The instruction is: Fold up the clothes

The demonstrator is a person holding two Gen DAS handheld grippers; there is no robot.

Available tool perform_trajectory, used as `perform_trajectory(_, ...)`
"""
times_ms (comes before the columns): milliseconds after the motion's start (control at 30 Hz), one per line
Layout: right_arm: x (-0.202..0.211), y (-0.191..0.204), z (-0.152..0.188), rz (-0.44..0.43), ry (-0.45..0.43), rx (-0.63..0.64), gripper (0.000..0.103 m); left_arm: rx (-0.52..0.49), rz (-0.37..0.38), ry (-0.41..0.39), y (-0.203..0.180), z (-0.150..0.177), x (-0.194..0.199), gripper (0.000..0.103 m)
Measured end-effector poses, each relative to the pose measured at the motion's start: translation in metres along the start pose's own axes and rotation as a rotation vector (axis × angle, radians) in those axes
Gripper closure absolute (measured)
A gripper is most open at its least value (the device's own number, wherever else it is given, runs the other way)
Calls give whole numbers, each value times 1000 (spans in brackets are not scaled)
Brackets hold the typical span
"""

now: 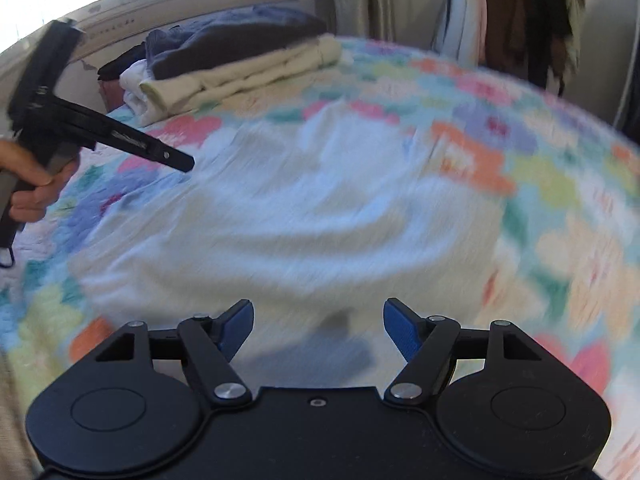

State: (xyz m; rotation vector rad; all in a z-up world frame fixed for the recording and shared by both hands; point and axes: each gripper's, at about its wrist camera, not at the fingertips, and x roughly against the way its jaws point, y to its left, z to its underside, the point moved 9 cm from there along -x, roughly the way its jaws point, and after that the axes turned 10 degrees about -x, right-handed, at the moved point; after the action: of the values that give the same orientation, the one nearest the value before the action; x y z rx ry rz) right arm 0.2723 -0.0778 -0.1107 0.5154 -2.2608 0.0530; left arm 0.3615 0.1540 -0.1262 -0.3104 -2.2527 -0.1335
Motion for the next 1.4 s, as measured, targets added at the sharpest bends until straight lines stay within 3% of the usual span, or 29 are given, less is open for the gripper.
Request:
perform_trajectory(67, -5, -15, -15, 42, -10, 27, 26, 20, 37, 23, 4, -5, -17, 75)
perform_trajectory(167, -10, -39, -31, 71, -8, 20, 27, 71, 106, 62, 6, -8, -38, 60)
perform_trajectory(233, -13, -52, -35, 76, -10, 8, 26, 102, 147, 55, 4, -9, -45, 60)
perform_trajectory(300, -14, -62, -35, 77, -21, -2, 26, 94, 158, 29, -1, -9, -44, 70)
perform_trajectory(333, -15, -66, -35, 74, -26, -8, 26, 58, 158, 17, -7, -10, -42, 82)
perform_trajectory(500, -28, -78, -38, 43, -37, -60, 26, -48, 124, -38, -23, -14, -30, 83)
perform_trajectory(533, -32, -80, -40, 32, -31, -76, 26, -61, 103, -37, -22, -16, -34, 81)
perform_trajectory(633, -41, -85, -45, 7, -20, -113, 26, -75, 20, -20, -12, -19, -52, 58)
perform_trajectory(700, -45, -89, -49, 1, -18, -136, 26, -75, 13, -28, -11, -22, -59, 58)
perform_trajectory(733, -46, -90, -50, 1, -19, -146, 26, -73, 26, -33, -13, -23, -60, 60)
perform_trajectory(833, -46, -92, -50, 3, -20, -162, 27, -115, 46, -61, -23, -26, -54, 87)
perform_trajectory(867, -46, -92, -49, 6, -20, -164, 26, -135, 49, -73, -28, -26, -52, 89)
perform_trajectory(1000, -44, -94, -43, 27, -18, -162, 26, -210, 33, -132, -40, -31, -38, 90)
perform_trajectory(1133, -44, -94, -37, 34, -19, -180, 26, -219, 6, -109, -38, -27, -49, 90)
perform_trajectory(1400, -40, -99, -36, 24, -41, -261, 26, -192, -74, -195, -35, -34, -22, 91)
